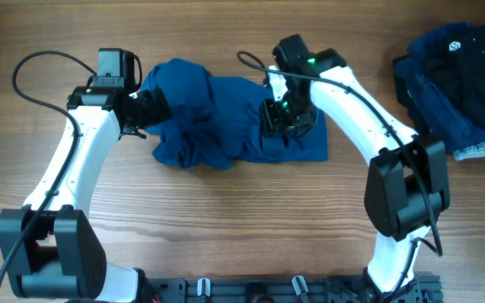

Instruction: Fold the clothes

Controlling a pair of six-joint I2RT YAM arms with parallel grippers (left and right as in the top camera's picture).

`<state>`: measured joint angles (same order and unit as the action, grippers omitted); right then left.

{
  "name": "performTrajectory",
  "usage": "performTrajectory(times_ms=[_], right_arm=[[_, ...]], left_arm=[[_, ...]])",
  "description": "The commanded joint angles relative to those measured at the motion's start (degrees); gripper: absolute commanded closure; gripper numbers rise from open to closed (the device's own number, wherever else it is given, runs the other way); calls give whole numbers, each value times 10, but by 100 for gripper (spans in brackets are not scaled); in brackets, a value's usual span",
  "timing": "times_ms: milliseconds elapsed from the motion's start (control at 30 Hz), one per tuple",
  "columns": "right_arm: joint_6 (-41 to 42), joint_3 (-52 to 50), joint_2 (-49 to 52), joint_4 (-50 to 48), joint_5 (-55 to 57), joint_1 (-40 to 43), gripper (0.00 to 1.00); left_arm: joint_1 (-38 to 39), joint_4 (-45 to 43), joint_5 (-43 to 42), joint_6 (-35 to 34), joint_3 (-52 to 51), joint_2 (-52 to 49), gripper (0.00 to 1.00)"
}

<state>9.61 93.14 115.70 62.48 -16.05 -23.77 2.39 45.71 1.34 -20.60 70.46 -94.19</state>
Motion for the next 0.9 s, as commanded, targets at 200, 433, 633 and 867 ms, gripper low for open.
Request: performTrajectory(times_ms=[200,433,633,867], right_arm=[[15,1,-11,29,45,-55,96],[24,-7,-7,14,45,-104,96],[9,-3,-7,-9,61,-114,26],[8,21,-7,-88,180,-98,26]], left_arm=[[-1,0,-7,7,8,-5,0],[-1,-7,-7,7,8,-5,0],[-1,-16,-7,7,8,-5,0],[-1,-17,-7,7,8,-5,0]])
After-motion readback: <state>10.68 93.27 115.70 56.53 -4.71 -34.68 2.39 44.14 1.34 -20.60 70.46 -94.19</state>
